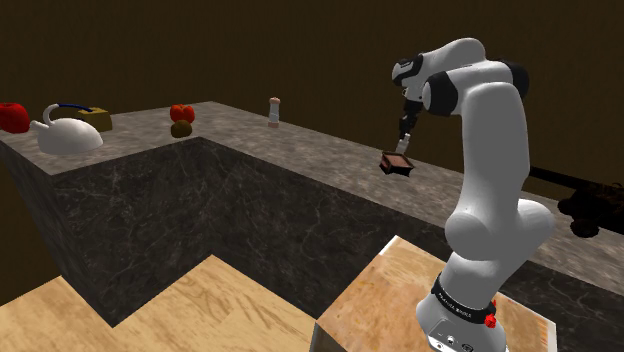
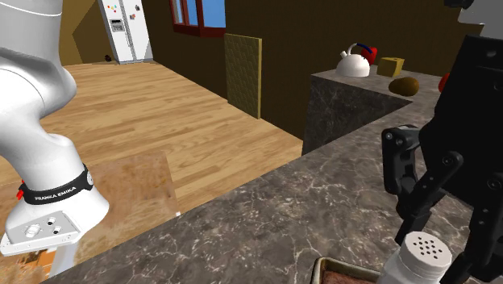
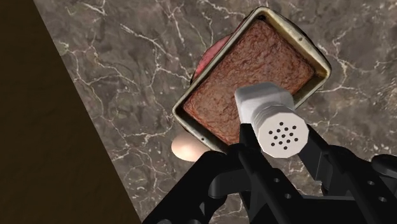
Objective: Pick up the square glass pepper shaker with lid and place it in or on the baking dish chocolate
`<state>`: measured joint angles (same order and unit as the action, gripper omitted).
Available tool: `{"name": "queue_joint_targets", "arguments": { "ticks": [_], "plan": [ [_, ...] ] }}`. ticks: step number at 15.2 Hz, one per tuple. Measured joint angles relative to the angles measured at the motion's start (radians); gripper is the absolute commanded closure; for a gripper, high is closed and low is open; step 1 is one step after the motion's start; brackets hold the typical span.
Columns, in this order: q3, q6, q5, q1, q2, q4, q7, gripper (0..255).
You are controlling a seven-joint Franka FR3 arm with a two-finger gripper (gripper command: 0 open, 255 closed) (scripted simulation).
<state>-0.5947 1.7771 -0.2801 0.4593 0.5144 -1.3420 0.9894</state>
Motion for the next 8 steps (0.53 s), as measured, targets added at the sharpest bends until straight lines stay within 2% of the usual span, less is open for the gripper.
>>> {"name": "queue_joint_targets", "arguments": {
  "ticks": [3,4,8],
  "plan": [
    [0.000,0.001,0.000,0.000,0.000,-0.001,0.000,255],
    [0.000,0.001,0.000,0.000,0.000,-0.001,0.000,0],
    [0.000,0.001,0.000,0.000,0.000,-0.001,0.000,0]
  ]
}}
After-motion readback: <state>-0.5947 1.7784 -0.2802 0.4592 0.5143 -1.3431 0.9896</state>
